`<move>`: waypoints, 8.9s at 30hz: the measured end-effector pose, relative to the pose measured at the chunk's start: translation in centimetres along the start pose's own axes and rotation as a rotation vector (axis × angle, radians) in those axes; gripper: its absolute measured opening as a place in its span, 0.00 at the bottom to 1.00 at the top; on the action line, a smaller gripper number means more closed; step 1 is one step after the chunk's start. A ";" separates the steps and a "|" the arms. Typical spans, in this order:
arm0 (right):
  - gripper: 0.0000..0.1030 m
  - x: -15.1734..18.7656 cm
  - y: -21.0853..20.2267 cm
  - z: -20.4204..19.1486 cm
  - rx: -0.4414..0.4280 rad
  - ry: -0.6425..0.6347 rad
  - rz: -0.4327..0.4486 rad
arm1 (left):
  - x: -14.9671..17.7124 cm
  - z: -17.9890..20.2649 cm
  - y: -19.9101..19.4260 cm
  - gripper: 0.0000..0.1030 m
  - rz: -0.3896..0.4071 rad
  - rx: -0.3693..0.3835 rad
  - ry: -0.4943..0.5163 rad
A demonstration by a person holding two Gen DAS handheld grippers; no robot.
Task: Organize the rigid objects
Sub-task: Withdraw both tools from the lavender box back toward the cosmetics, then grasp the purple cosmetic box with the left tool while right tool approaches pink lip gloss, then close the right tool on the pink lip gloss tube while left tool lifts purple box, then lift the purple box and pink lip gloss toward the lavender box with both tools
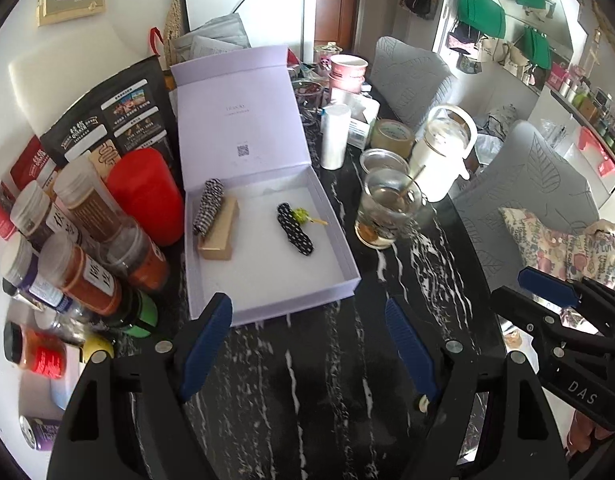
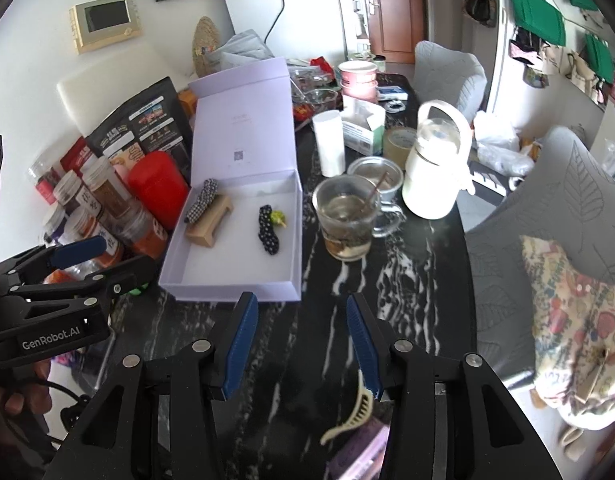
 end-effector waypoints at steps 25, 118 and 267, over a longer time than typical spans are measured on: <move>0.45 9.8 -0.3 9.6 0.005 0.052 -0.088 | 9.8 11.3 4.7 0.77 -0.123 0.077 0.064; 0.27 18.1 12.6 12.4 -0.028 0.093 -0.308 | 13.8 16.0 14.9 0.77 -0.078 -0.121 0.454; 0.13 13.9 8.3 3.8 -0.028 0.126 -0.264 | 9.5 4.6 9.2 0.49 -0.101 0.124 0.279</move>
Point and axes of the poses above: each gripper's, at about its wrist camera, not at the fingertips, and y roughly the way its jaws point, z to its right, x to its underside, the point moved 8 cm from there along y, roughly the way its jaws point, and after that the axes turned 14 degrees about -z, right-handed, at the moved point
